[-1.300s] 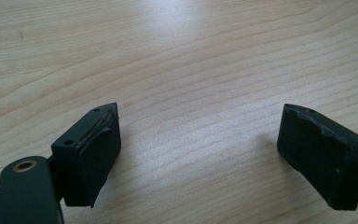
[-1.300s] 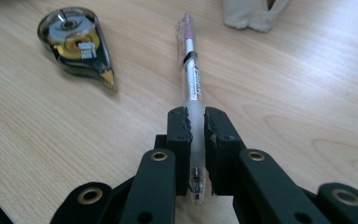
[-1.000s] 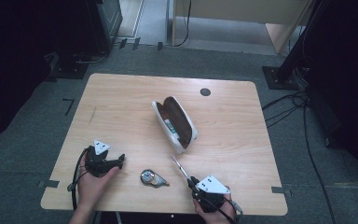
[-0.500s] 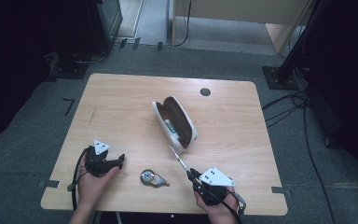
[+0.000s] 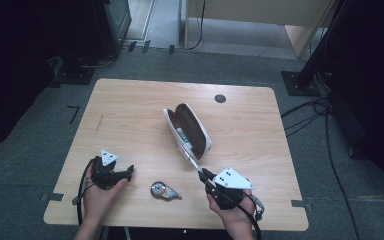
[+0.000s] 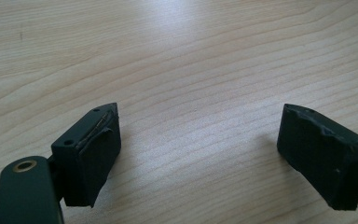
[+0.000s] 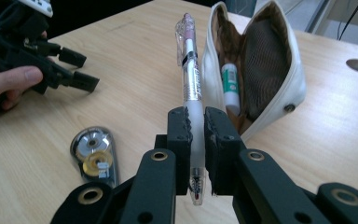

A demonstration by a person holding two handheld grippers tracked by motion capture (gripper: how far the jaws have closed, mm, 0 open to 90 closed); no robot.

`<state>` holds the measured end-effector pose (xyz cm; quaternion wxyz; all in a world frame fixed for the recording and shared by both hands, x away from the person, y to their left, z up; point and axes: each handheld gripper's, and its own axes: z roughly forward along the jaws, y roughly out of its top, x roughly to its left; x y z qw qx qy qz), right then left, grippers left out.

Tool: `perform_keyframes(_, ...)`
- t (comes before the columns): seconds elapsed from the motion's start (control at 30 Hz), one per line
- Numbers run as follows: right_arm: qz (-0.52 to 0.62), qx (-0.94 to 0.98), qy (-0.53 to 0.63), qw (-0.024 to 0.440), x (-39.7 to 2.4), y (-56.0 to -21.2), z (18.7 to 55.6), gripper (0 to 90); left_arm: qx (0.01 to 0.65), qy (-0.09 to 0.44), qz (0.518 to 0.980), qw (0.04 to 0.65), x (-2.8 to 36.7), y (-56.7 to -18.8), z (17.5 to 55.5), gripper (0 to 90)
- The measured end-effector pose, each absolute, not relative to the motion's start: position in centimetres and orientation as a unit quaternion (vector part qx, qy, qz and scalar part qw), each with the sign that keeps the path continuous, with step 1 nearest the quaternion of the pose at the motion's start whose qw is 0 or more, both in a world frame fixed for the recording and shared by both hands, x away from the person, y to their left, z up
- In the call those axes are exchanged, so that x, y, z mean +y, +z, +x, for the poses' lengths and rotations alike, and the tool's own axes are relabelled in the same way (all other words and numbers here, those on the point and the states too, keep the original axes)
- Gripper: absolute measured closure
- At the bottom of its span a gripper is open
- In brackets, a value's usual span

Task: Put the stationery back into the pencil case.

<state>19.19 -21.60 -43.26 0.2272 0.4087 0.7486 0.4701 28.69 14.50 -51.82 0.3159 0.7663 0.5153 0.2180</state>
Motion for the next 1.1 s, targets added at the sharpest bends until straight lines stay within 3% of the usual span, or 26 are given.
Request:
perform_keyframes(0.6,0.412,0.731,0.478,0.257,-21.9,-40.6,23.6,81.7,0.515,0.218,0.767,0.316,14.5,-51.8,28.7,13.8)
perform_keyframes(1.1,0.432,0.739,0.448,0.258,-20.4,-42.0,28.5,81.7,0.512,0.216,0.769,0.315,14.5,-51.8,28.7,13.7)
